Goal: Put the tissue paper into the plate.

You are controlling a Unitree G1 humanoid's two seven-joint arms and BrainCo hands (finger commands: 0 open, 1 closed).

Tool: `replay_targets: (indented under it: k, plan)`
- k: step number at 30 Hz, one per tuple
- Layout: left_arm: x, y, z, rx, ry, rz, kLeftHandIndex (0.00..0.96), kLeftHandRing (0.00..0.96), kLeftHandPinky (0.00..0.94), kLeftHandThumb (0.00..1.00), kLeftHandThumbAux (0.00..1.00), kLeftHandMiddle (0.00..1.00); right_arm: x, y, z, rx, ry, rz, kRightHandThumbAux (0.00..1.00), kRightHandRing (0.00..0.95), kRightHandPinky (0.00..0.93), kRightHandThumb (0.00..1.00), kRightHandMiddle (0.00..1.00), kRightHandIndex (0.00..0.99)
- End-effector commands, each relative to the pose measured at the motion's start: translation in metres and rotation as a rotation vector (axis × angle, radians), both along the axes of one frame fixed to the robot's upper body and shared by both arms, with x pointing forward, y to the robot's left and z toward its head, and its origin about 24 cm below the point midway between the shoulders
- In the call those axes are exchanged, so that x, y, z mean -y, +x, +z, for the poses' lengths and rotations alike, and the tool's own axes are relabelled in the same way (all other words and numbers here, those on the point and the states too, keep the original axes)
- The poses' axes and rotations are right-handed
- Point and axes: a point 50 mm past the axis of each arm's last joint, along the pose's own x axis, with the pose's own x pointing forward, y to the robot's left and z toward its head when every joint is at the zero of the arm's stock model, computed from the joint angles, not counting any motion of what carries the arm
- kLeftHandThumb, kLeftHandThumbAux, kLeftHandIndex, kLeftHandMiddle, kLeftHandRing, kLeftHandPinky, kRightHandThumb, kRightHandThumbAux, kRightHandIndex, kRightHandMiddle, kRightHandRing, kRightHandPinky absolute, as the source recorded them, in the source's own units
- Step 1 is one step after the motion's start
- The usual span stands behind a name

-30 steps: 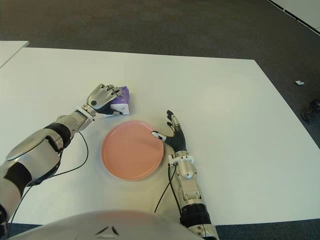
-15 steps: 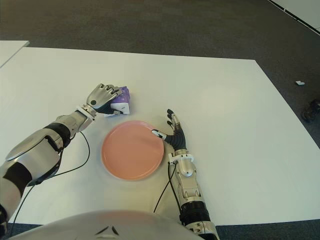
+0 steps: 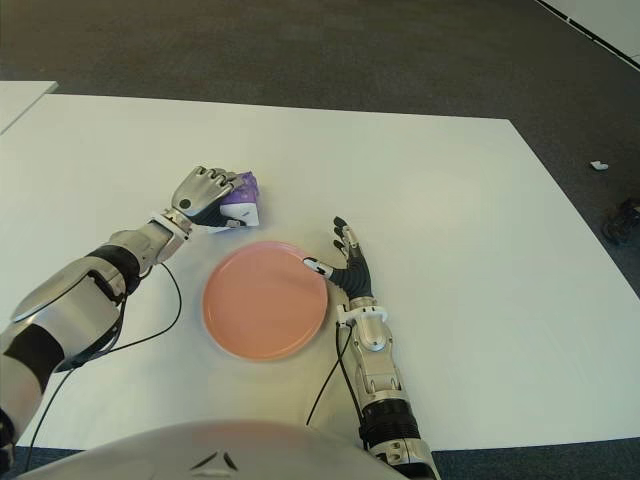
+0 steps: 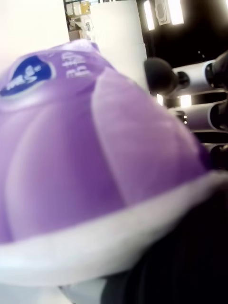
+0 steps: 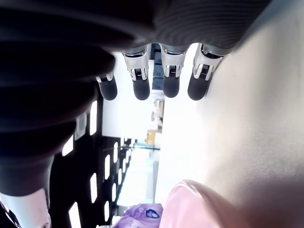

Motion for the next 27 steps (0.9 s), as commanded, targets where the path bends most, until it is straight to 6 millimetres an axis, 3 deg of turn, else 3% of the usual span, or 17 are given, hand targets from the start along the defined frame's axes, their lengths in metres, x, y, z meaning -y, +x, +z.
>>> replay_targets:
  k: [1,9,11,14,18,27]
  plan:
    - [0.001,0.012,0.027,0.036,-0.108,-0.014,0.401,0.822,0.813,0.851,0.668,0.547,0.006,-0.015,-0.028,-0.155,-0.004,-0.021,0.719,0.000,0.000,0.000,0.000,0.000]
    - [0.008,0.021,0.064,0.091,-0.396,-0.065,0.404,0.818,0.812,0.851,0.667,0.547,0.007,-0.015,-0.029,-0.159,0.002,-0.028,0.716,0.000,0.000,0.000,0.000,0.000]
    - [0.014,0.016,0.083,0.118,-0.519,-0.179,0.404,0.820,0.817,0.851,0.667,0.547,0.007,-0.015,-0.030,-0.159,0.003,-0.034,0.717,0.000,0.000,0.000,0.000,0.000]
    - [0.018,0.009,0.095,0.123,-0.598,-0.273,0.404,0.824,0.827,0.851,0.667,0.546,0.007,-0.014,-0.030,-0.160,0.003,-0.037,0.718,0.000,0.000,0.000,0.000,0.000]
    - [0.022,-0.010,0.101,0.096,-0.673,-0.400,0.404,0.834,0.839,0.852,0.666,0.544,0.007,-0.014,-0.031,-0.160,0.006,-0.036,0.716,0.000,0.000,0.000,0.000,0.000]
    - [0.038,-0.047,0.088,0.020,-0.655,-0.588,0.401,0.846,0.844,0.853,0.667,0.541,0.007,-0.011,-0.031,-0.166,0.016,-0.036,0.698,0.000,0.000,0.000,0.000,0.000]
